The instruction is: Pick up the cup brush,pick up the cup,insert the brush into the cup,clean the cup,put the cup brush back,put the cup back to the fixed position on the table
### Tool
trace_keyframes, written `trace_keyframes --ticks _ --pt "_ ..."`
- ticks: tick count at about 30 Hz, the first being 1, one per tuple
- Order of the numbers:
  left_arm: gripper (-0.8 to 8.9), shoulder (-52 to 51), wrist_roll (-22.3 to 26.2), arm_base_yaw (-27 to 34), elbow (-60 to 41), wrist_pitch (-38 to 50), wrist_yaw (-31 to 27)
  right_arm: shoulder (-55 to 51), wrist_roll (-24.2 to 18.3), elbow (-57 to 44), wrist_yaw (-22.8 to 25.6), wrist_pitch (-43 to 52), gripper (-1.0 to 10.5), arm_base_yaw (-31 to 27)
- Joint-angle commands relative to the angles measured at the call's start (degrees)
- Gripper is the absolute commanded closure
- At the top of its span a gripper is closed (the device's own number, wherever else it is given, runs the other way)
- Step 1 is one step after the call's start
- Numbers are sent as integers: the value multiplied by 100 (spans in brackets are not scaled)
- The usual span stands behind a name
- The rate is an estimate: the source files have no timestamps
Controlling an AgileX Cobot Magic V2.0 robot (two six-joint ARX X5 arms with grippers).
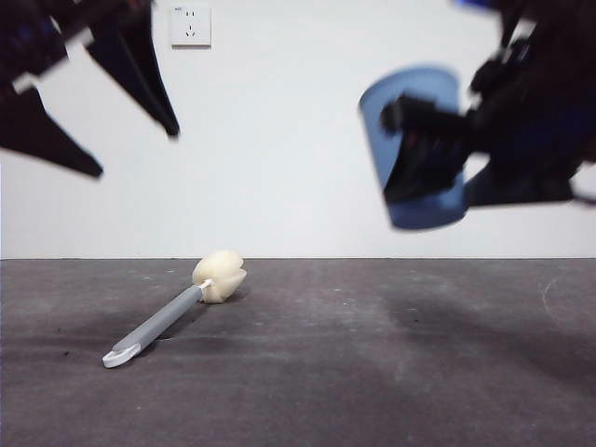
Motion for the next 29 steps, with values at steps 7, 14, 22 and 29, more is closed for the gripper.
trace_keyframes --ticks 7,14,22,29 --pt "405 -675 240 0 -48 -546 -13 2321 -131 -20 -295 2420 958 -400" --pt "405 -713 361 0 -48 -584 -15 3053 -249 9 -590 3414 958 -723" --pt "405 -713 387 0 -48 -562 -11 3359 -570 354 -1075 3473 959 -1086" --pt "405 -713 420 0 -48 -564 -13 3807 -566 647 -1298 3486 958 -1344"
